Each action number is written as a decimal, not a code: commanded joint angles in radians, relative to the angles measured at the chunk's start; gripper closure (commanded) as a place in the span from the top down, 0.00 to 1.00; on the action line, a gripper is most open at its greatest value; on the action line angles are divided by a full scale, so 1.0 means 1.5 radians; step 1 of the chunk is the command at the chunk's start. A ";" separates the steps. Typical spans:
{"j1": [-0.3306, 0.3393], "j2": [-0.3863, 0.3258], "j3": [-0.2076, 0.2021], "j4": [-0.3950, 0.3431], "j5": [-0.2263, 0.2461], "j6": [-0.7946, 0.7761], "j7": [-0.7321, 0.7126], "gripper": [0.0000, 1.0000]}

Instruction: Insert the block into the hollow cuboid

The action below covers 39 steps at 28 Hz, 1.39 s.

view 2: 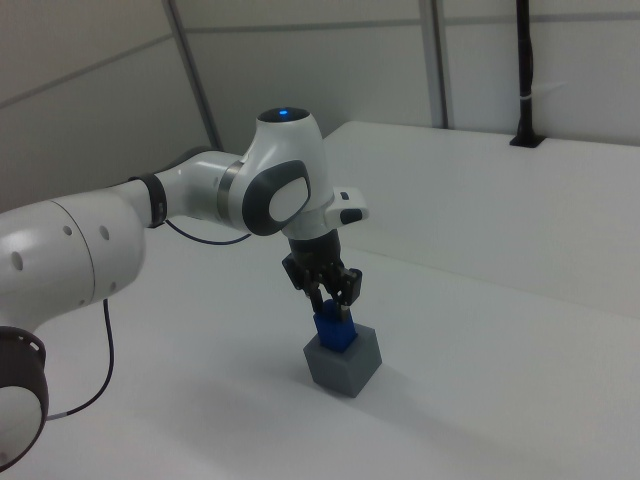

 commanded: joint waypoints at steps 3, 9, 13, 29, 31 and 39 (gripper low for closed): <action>0.002 0.009 -0.002 0.015 -0.004 0.012 -0.009 1.00; 0.002 -0.004 -0.002 0.014 -0.003 0.006 -0.008 1.00; 0.001 -0.046 -0.002 -0.012 -0.002 0.002 -0.008 1.00; 0.001 -0.298 0.001 -0.161 -0.080 -0.143 0.054 1.00; 0.000 -0.305 0.001 -0.160 -0.082 -0.160 0.051 1.00; -0.008 -0.324 -0.004 -0.165 -0.080 -0.167 0.010 1.00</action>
